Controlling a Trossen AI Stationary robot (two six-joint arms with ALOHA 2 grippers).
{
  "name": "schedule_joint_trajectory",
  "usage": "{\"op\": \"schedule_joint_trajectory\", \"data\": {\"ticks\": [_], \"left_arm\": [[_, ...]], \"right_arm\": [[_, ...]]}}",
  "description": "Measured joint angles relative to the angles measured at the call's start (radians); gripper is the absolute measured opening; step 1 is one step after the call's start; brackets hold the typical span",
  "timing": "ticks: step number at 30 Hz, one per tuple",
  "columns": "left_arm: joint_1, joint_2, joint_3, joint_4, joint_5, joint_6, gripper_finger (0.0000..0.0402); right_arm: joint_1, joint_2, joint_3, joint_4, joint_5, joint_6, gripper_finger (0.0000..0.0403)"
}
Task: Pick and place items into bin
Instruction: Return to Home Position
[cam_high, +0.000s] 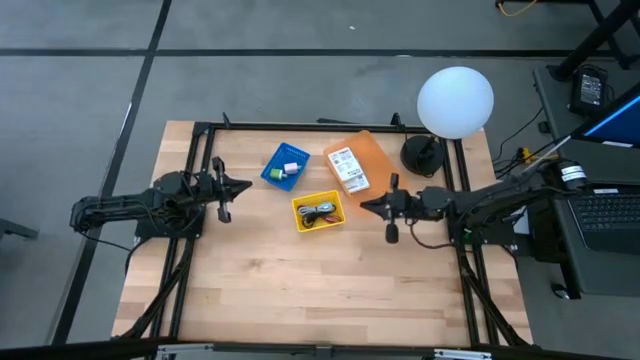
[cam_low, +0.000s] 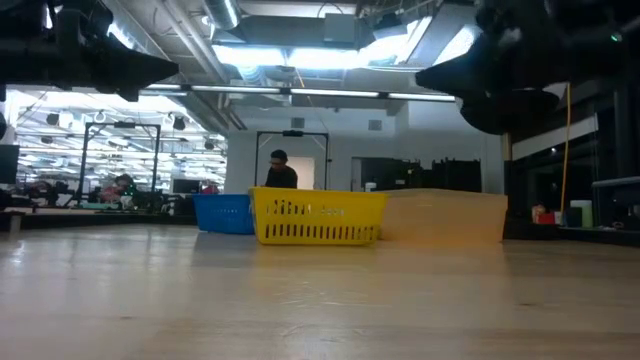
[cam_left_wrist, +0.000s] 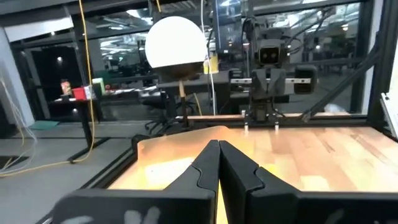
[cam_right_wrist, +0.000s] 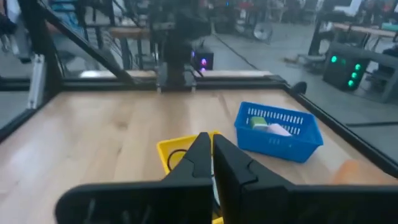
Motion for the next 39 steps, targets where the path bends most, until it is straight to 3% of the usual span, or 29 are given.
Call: {"op": "schedule_joint_trajectory", "data": {"ticks": [4,10,18,23,27,34,39], "left_arm": [[0.000,0.000,-0.014,0.024,0.011,-0.002,0.0002],[0.000,0.008,-0.047,0.057,-0.013,0.007,0.0002],[0.000,0.008,-0.047,0.046,-0.018,0.004,0.0003],[0.000,0.008,-0.046,0.027,-0.035,-0.021,0.0001],[0.000,0.008,-0.046,0.026,-0.046,-0.032,0.0003],[0.000,0.008,-0.046,0.013,-0.044,-0.039,0.0003],[0.000,0.008,-0.046,0.014,-0.044,-0.074,0.0005]], "right_arm": [[-0.010,-0.055,-0.086,0.096,-0.002,0.002,0.0000],[-0.047,-0.222,-0.156,0.096,-0.002,-0.030,0.0000],[-0.101,-0.488,-0.249,-0.061,-0.089,-0.030,0.0000],[-0.131,-0.630,-0.335,-0.091,-0.097,-0.026,0.0000],[-0.161,-0.723,-0.329,-0.219,-0.108,-0.023,0.0000],[-0.177,-0.816,-0.328,-0.298,-0.216,-0.016,0.0000],[-0.177,-0.825,-0.328,-0.297,-0.215,-0.075,0.0000]]}}
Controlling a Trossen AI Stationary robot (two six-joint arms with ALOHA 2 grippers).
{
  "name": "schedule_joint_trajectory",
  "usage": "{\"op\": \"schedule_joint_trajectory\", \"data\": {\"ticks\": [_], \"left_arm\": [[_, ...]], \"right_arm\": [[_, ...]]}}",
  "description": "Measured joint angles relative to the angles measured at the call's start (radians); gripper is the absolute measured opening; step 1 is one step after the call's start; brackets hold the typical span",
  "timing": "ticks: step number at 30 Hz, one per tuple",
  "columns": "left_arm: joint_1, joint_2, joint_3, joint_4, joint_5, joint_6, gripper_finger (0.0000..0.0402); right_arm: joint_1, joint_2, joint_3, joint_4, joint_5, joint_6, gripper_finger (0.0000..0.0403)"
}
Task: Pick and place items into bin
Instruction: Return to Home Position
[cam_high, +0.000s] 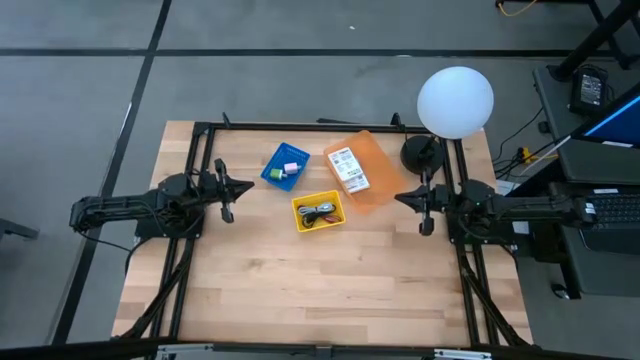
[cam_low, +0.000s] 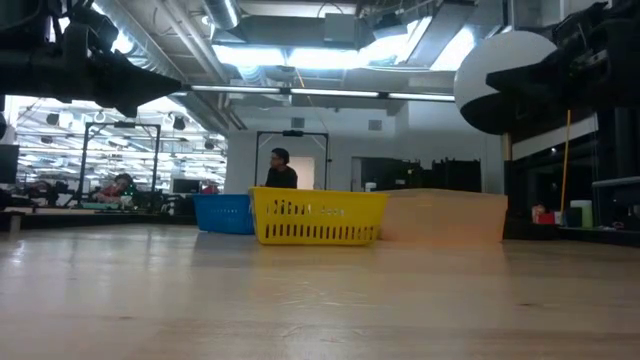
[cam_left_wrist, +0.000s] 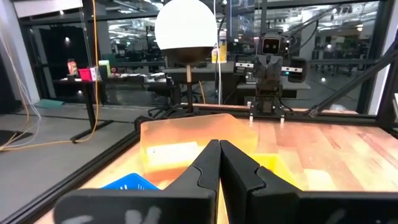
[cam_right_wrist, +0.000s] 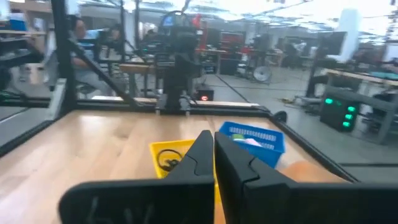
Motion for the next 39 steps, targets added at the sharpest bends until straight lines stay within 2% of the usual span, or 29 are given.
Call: {"op": "schedule_joint_trajectory", "data": {"ticks": [2,8,12,28,32,36,39], "left_arm": [[0.000,0.000,0.000,-0.002,0.000,0.000,0.0004],[0.000,0.000,0.000,-0.005,0.000,0.000,0.0005],[0.000,0.000,0.000,-0.005,0.000,0.000,0.0008],[0.000,0.000,0.000,-0.005,0.001,0.000,0.0006],[0.000,0.000,0.000,-0.005,0.001,0.000,0.0004],[0.000,0.000,0.000,-0.005,0.001,0.000,0.0004],[0.000,0.000,0.000,-0.005,0.001,0.000,0.0005]], "right_arm": [[0.000,0.001,0.000,0.000,0.028,0.006,0.0000],[0.000,0.001,0.000,0.000,0.032,0.228,0.0000],[0.000,0.001,0.000,0.000,0.032,0.286,0.0000],[0.000,0.001,0.001,0.000,0.032,0.285,0.0000],[0.003,-0.001,0.002,-0.004,0.032,0.241,0.0000],[0.018,-0.046,0.002,-0.069,0.032,0.184,0.0000],[0.024,-0.130,0.002,-0.194,0.032,0.183,0.0000]]}}
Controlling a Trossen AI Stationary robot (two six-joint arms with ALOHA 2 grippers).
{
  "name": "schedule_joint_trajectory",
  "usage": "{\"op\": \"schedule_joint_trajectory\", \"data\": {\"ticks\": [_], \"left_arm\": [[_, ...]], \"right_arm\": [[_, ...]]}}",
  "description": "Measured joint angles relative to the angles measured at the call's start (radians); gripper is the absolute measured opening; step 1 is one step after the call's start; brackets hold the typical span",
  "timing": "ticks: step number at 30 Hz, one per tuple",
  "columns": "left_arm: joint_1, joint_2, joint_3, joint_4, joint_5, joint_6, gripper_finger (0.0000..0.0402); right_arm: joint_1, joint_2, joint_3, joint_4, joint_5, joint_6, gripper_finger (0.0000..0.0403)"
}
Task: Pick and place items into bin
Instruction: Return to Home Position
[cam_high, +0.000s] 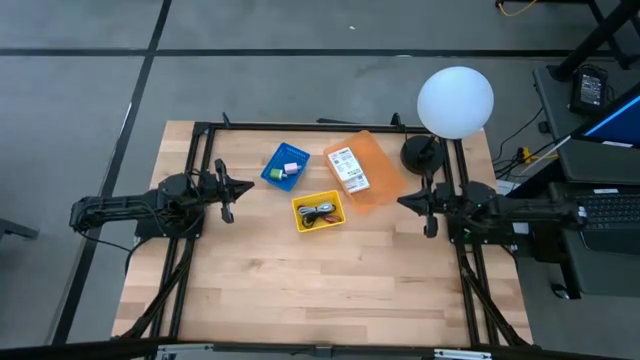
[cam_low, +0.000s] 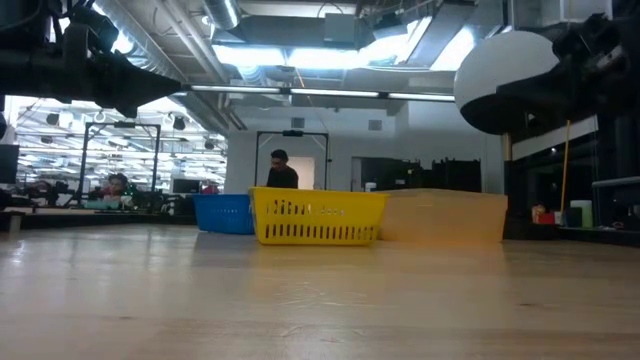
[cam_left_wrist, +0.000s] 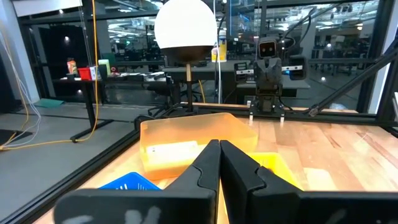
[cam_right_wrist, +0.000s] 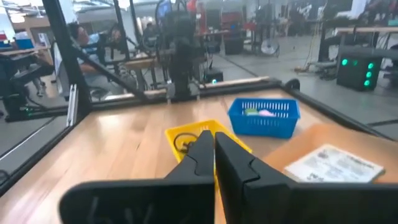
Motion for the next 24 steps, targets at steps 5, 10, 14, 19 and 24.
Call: {"op": "schedule_joint_trajectory", "data": {"ticks": [5,10,14,19,24], "left_arm": [[0.000,0.000,0.000,0.000,0.000,0.000,0.0008],[0.000,0.000,0.000,0.000,0.000,0.000,0.0006],[0.000,0.000,0.000,0.000,0.000,0.000,0.0008],[0.000,0.000,0.000,0.000,0.000,0.000,0.0006],[0.000,0.000,0.000,0.000,0.000,0.000,0.0004]], "right_arm": [[0.003,-0.128,0.000,-0.149,-0.008,0.028,0.0000],[0.013,-0.161,0.000,-0.164,-0.071,-0.009,0.0000],[0.013,-0.144,-0.001,-0.165,-0.080,-0.026,0.0000],[0.013,-0.144,-0.001,-0.166,-0.080,-0.026,0.0000],[0.013,-0.144,-0.001,-0.166,-0.080,-0.027,0.0000]]}}
